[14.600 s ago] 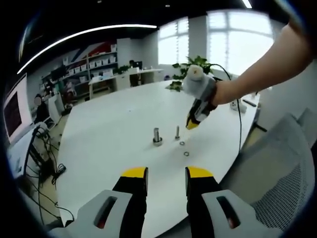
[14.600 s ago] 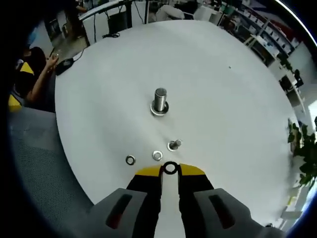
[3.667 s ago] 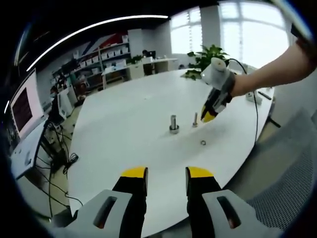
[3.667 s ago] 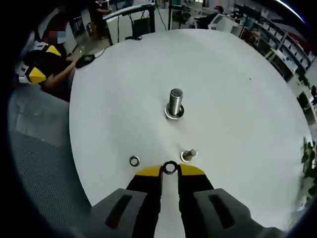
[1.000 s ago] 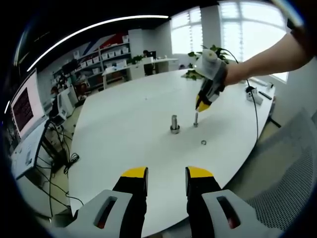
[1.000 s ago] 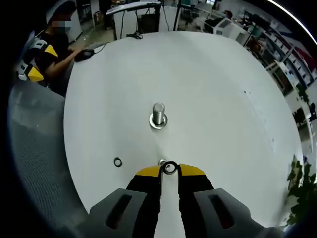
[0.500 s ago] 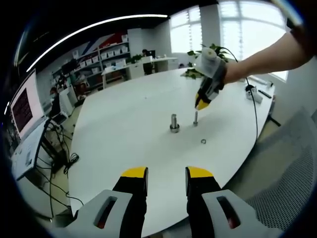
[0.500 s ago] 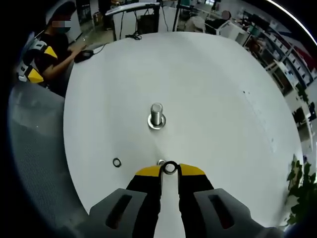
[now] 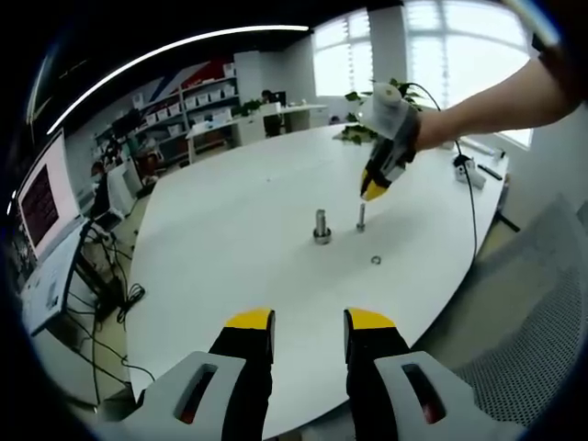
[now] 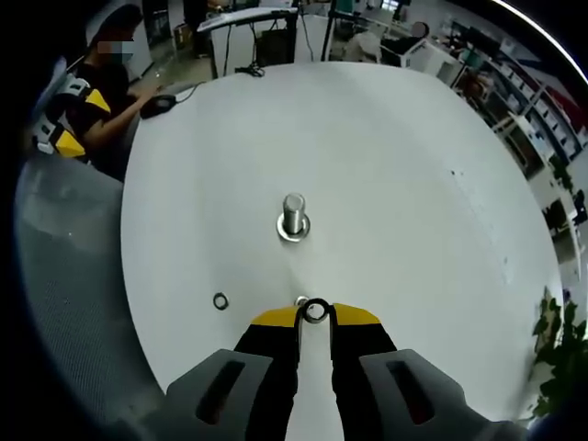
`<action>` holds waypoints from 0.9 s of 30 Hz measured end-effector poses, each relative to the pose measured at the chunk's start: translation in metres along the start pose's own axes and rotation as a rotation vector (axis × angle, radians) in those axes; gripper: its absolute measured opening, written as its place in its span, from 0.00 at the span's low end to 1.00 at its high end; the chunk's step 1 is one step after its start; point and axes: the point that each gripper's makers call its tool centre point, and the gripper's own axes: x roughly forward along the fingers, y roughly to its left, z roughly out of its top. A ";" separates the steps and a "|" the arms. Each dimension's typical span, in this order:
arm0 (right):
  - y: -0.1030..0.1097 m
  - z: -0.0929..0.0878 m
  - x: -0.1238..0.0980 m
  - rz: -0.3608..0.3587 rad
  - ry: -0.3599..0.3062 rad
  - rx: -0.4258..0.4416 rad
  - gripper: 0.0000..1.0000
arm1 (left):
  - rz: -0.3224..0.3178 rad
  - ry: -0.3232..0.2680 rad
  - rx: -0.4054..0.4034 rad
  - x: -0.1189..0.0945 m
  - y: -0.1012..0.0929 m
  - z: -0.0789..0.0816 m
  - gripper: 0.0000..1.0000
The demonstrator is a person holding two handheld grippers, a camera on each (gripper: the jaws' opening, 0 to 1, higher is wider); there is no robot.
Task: Place the washer onto the threaded stud by aligning its center hole with the stud, sliding it down to the base, and recovering from edge contact or off-axis alignment until the washer reaches the visible bottom stop.
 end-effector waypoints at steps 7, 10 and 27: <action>0.003 0.000 0.002 0.004 0.004 -0.002 0.14 | -0.005 0.000 0.002 0.000 -0.001 0.000 0.28; 0.005 0.000 0.005 0.009 0.016 -0.012 0.14 | -0.004 0.002 0.002 0.000 -0.001 -0.001 0.28; 0.009 -0.006 0.023 0.029 0.068 -0.021 0.14 | -0.006 0.002 0.005 0.000 -0.001 -0.001 0.28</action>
